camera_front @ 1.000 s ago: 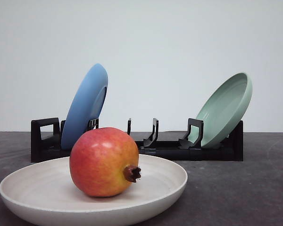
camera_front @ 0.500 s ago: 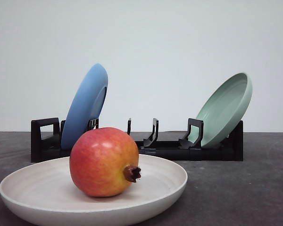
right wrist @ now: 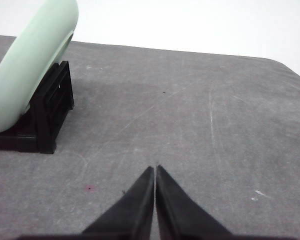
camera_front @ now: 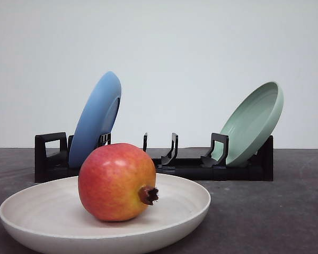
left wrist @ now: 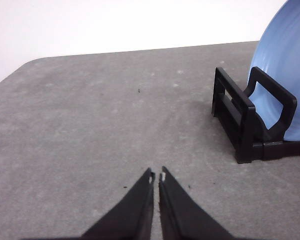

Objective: Place pomegranate in white plate

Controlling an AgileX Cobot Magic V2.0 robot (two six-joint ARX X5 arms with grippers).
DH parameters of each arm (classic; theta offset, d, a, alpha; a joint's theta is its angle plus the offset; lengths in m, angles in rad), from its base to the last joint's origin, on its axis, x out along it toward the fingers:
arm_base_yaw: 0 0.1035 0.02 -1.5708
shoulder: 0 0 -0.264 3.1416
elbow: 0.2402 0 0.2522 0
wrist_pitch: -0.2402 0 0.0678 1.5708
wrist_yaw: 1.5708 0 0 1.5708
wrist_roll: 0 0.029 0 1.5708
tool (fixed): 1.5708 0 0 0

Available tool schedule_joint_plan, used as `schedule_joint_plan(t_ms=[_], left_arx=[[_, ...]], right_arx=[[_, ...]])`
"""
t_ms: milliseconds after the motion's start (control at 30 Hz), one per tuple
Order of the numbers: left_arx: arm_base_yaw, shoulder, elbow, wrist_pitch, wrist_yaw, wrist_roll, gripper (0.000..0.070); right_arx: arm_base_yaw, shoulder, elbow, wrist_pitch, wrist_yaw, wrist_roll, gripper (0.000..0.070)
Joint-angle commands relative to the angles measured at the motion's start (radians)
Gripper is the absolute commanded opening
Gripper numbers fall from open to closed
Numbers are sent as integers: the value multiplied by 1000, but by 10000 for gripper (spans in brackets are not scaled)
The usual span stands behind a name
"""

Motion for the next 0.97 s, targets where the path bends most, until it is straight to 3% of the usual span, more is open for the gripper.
schedule_joint_plan(t_ms=[0,933], left_arx=[[-1,-2,-11,-1,-3,3,0],[-1,-2,-11,-1,-3,3,0]], right_arx=[[-2,-3,-5,12,3,11,0],[-2,-3,-5,12,3,11,0]])
